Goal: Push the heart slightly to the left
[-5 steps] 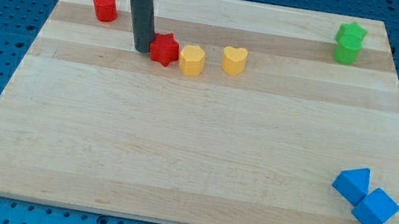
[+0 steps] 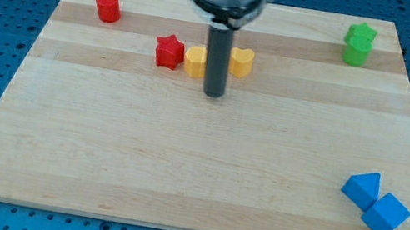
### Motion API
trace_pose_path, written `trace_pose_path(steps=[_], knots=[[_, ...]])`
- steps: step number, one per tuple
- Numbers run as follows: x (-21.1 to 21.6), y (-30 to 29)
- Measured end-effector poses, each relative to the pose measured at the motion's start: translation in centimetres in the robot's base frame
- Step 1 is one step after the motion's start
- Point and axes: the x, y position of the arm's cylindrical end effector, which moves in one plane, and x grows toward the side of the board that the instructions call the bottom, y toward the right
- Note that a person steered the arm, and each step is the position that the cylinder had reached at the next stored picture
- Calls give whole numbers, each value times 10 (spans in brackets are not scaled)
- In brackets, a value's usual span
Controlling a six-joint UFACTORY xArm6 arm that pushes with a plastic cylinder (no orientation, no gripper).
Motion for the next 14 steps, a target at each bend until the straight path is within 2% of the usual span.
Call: trace_pose_path(steps=[1, 4, 5, 6, 8, 9, 11, 14], knots=[[0, 5], [0, -27], [-24, -27], [-24, -27], [-2, 67], [-44, 90], [-67, 91], [-62, 52]])
